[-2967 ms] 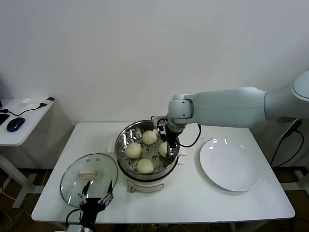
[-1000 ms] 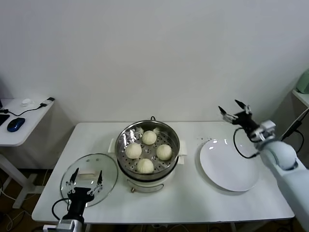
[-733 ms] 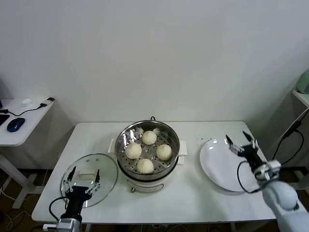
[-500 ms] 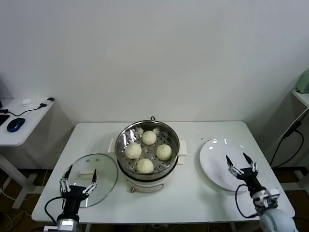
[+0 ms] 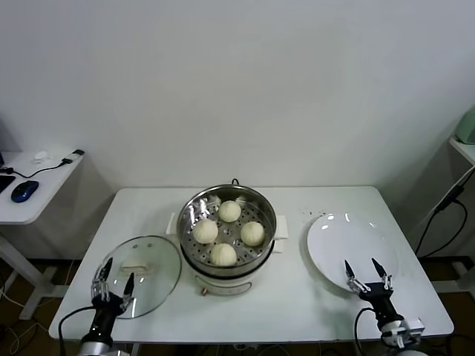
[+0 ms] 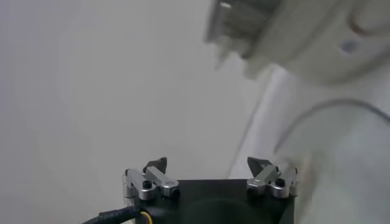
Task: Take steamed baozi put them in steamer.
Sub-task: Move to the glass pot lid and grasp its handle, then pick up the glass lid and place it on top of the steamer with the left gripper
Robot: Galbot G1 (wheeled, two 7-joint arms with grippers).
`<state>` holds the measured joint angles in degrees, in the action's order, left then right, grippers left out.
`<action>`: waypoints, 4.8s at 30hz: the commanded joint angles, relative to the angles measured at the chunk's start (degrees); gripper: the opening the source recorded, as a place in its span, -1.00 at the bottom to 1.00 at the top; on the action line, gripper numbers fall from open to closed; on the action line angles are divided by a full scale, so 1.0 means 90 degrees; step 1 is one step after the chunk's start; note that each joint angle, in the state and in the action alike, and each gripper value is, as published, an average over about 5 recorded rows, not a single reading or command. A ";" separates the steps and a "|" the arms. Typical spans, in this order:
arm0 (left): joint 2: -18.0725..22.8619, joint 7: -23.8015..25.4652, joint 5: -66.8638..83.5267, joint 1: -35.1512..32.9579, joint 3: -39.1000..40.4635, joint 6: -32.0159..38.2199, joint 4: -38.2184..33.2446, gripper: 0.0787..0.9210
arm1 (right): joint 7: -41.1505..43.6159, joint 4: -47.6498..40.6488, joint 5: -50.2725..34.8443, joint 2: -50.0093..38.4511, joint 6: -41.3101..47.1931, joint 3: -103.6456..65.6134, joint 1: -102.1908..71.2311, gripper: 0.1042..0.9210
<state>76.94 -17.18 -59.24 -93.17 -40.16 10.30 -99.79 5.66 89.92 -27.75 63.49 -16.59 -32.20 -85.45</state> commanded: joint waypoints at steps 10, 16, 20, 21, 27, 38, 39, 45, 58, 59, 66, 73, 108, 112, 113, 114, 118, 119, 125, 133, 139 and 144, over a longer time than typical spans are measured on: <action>0.0077 -0.0499 -0.2112 0.0655 0.0009 -0.0651 0.1072 0.77 | -0.0184 0.0106 0.0166 0.0268 -0.0057 -0.0084 -0.0273 0.76; 0.0186 -0.0523 -0.2338 0.1073 0.0069 -0.0956 0.1273 0.77 | -0.0201 0.0166 0.0170 0.0311 -0.0039 -0.0136 -0.0320 0.76; 0.0212 -0.0534 -0.2472 0.1311 0.0096 -0.1068 0.1458 0.77 | -0.0208 0.0190 0.0176 0.0339 -0.0029 -0.0138 -0.0329 0.76; 0.0214 -0.0533 -0.2499 0.1361 0.0107 -0.1100 0.1492 0.77 | -0.0208 0.0189 0.0184 0.0347 -0.0029 -0.0133 -0.0329 0.76; 0.0207 -0.0448 -0.2587 0.1549 0.0184 -0.1177 0.1651 0.76 | -0.0198 0.0177 0.0225 0.0364 -0.0031 -0.0104 -0.0332 0.76; 0.0205 -0.0265 -0.2479 0.1633 0.0215 -0.1332 0.1838 0.18 | -0.0188 0.0230 0.0302 0.0343 -0.0015 -0.0075 -0.0334 0.76; 0.0207 -0.0253 -0.2477 0.1638 0.0215 -0.1335 0.1879 0.10 | -0.0189 0.0240 0.0312 0.0342 -0.0014 -0.0076 -0.0341 0.76; 0.0247 -0.0250 -0.2463 0.1684 0.0227 -0.1399 0.2081 -0.33 | -0.0190 0.0291 0.0345 0.0335 -0.0014 -0.0083 -0.0376 0.76; 0.0355 0.0045 -0.2032 0.1545 0.0206 -0.1406 0.1334 -0.85 | -0.0229 0.0404 0.0390 0.0330 0.0038 -0.0183 -0.0428 0.76; 0.0345 0.0131 -0.1938 0.1507 0.0185 -0.1389 0.1173 -0.85 | -0.0248 0.0418 0.0402 0.0330 0.0069 -0.0196 -0.0428 0.76; -0.0154 0.1024 -0.0979 0.1082 -0.0161 -0.1374 -0.0080 -0.85 | -0.0472 0.0447 0.0684 0.0357 0.0367 -0.0251 -0.0353 0.76; -0.1148 0.2155 0.0463 0.0676 -0.0672 -0.1872 -0.1277 -0.85 | -0.0457 0.0501 0.0790 0.0324 0.0629 -0.0228 -0.0371 0.76; 0.0858 0.3741 -0.3346 0.2898 0.4501 -0.5342 -0.2083 -0.85 | -0.0449 0.0458 0.1097 0.0387 0.0226 -0.0331 -0.0532 0.76; 0.1105 0.3730 -0.3576 0.2979 0.4656 -0.5330 -0.1880 -0.85 | -0.0468 0.0405 0.1102 0.0423 0.0164 -0.0340 -0.0538 0.76; 0.1147 0.3728 -0.3606 0.3006 0.4689 -0.5329 -0.1828 -0.85 | -0.0471 0.0388 0.1105 0.0433 0.0148 -0.0341 -0.0534 0.76; 0.1180 0.3727 -0.3631 0.3032 0.4715 -0.5327 -0.1775 -0.85 | -0.0472 0.0374 0.1109 0.0444 0.0133 -0.0343 -0.0529 0.76; 0.1256 0.3700 -0.3729 0.3094 0.4770 -0.5298 -0.1563 -0.85 | -0.0487 0.0327 0.1121 0.0479 0.0084 -0.0350 -0.0495 0.76; 0.1268 0.3678 -0.3763 0.3100 0.4776 -0.5283 -0.1507 -0.85 | -0.0491 0.0312 0.1127 0.0487 0.0073 -0.0353 -0.0485 0.76; 0.1333 0.3499 -0.3850 0.3136 0.4761 -0.5222 -0.1110 -0.85 | -0.0523 0.0236 0.1179 0.0532 -0.0009 -0.0363 -0.0455 0.76; 0.1336 0.3277 -0.3938 0.3139 0.4659 -0.5150 -0.0677 -0.85 | -0.0546 0.0163 0.1257 0.0577 -0.0100 -0.0364 -0.0400 0.76; 0.1312 0.3225 -0.4083 0.3120 0.4581 -0.5079 -0.0588 -0.85 | -0.0547 0.0142 0.1314 0.0643 -0.0161 -0.0370 -0.0381 0.76; 0.1324 0.3156 -0.4092 0.3160 0.4528 -0.5073 -0.0494 -0.85 | -0.0540 0.0127 0.1330 0.0661 -0.0204 -0.0367 -0.0381 0.76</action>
<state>88.23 11.11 -95.34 -64.78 -0.02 -35.50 -104.69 0.80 91.22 -16.06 69.28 -17.99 -35.50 -88.97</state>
